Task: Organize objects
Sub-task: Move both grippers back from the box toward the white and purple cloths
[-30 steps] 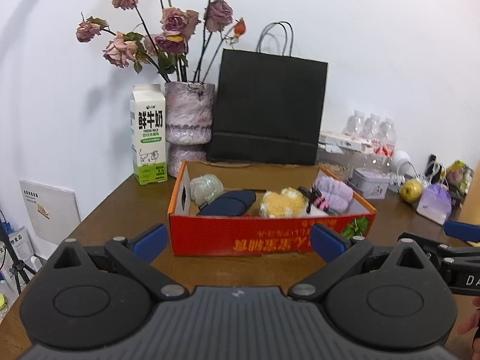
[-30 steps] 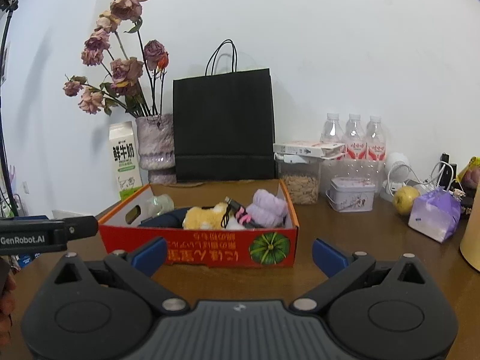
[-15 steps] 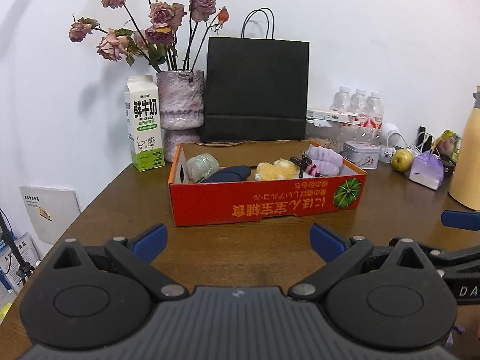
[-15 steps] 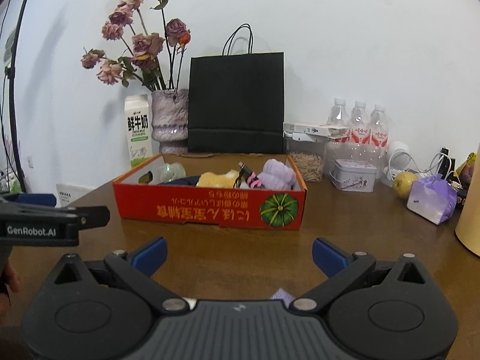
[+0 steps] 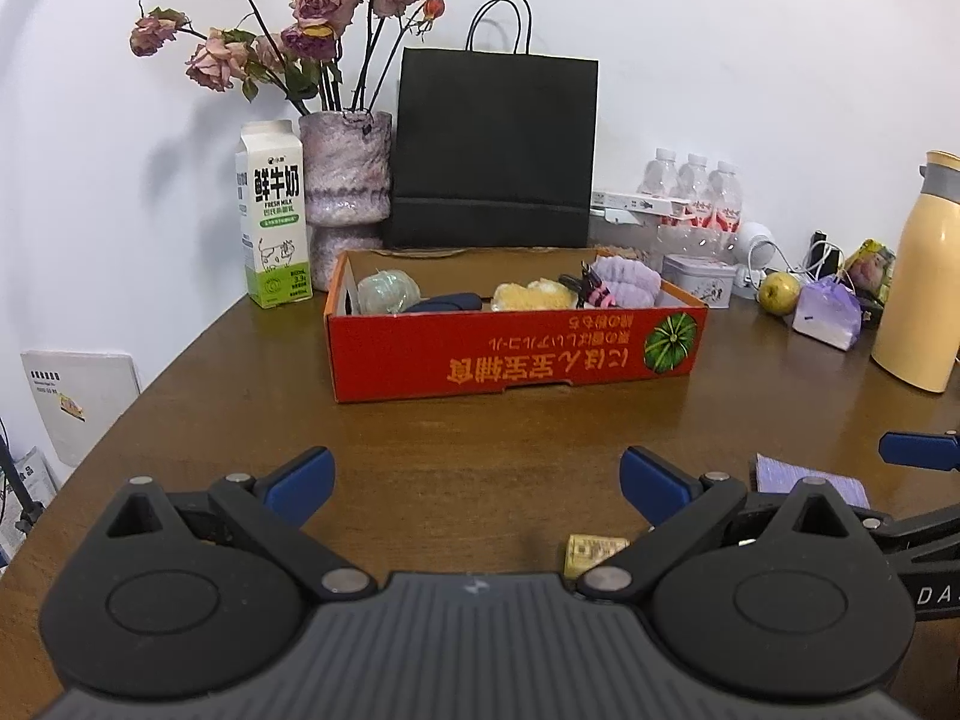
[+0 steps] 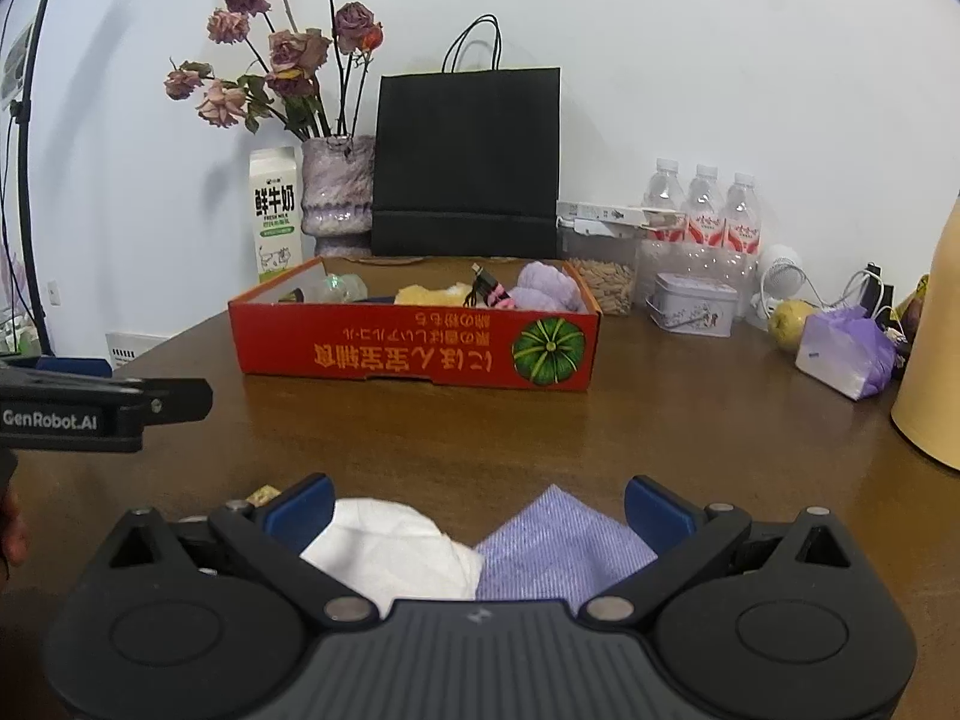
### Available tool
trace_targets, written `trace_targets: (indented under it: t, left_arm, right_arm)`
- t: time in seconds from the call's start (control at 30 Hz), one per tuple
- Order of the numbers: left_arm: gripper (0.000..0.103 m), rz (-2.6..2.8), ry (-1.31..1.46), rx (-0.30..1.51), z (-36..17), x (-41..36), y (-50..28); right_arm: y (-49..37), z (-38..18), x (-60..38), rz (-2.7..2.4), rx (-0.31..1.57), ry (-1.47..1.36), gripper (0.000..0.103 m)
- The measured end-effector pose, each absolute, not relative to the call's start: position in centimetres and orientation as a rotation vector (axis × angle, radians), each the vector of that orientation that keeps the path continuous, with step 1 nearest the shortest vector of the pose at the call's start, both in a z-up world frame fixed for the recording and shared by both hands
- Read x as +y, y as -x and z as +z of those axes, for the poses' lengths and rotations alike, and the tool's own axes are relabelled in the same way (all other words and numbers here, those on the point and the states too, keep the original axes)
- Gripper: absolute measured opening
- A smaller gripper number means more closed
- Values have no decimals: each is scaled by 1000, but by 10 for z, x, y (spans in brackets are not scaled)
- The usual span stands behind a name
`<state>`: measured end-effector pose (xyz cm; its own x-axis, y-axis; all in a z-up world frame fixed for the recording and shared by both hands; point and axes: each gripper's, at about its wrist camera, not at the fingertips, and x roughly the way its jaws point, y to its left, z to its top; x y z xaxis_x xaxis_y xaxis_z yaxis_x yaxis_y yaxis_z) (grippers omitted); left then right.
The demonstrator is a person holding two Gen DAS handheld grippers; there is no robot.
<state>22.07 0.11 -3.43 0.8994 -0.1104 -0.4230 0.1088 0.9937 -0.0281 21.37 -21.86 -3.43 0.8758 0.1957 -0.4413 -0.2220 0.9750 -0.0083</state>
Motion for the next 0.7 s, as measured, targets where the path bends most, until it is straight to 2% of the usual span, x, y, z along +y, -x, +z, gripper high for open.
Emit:
trace_targets:
  t: [0.7]
  left_arm:
    - [103, -123, 7, 493, -50, 5, -212]
  right_arm:
    - [-196, -52, -220, 223, 551, 81, 103]
